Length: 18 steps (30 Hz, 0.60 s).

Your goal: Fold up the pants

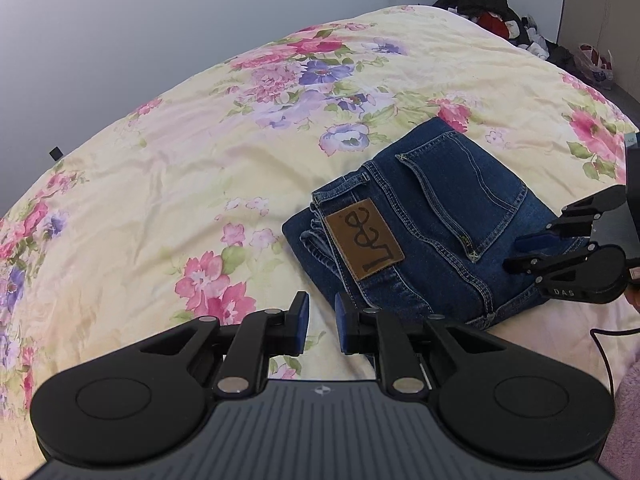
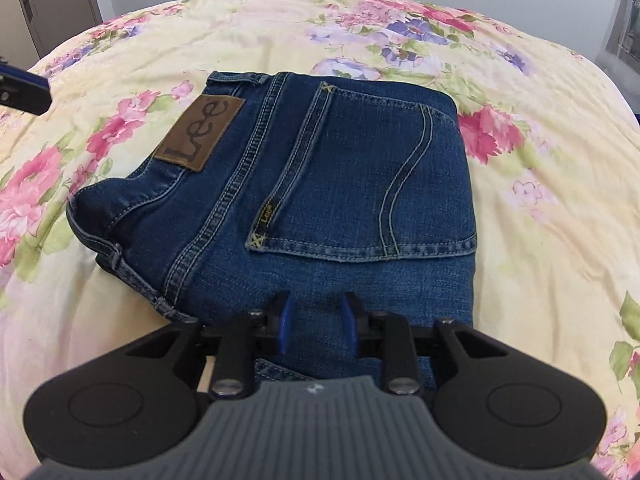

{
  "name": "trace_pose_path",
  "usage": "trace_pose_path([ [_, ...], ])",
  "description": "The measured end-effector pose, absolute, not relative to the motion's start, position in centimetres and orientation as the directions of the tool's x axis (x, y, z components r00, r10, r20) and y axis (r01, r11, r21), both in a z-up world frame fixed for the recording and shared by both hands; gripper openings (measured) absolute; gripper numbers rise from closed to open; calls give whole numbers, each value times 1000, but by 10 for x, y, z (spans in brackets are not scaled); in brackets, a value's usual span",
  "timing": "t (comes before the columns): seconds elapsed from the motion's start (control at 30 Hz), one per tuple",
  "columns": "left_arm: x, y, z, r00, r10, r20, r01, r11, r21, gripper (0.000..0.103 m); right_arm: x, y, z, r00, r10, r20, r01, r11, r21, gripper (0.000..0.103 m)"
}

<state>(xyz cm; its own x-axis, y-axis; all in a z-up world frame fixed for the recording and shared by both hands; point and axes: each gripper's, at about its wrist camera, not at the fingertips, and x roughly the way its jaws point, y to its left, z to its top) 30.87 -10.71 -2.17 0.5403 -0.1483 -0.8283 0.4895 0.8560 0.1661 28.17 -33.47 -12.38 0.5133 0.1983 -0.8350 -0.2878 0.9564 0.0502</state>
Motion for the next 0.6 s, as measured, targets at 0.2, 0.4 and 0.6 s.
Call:
trace_pose_path([
  [0.2,301,-103,-14,542,-167,-824,480,866,140,24,276,-341,-102,534,196,-822,-283,958,45,25],
  [0.4,300,-97,-8,534,-217,-817,470,880,74,32,276,-360,-76,587,189,-787,-247,968,49,37],
  [0.6,313,-87,-6,528,-287,-799,422,906,-47,54,288,-389,-62,612,165,-774,-196,979,54,50],
])
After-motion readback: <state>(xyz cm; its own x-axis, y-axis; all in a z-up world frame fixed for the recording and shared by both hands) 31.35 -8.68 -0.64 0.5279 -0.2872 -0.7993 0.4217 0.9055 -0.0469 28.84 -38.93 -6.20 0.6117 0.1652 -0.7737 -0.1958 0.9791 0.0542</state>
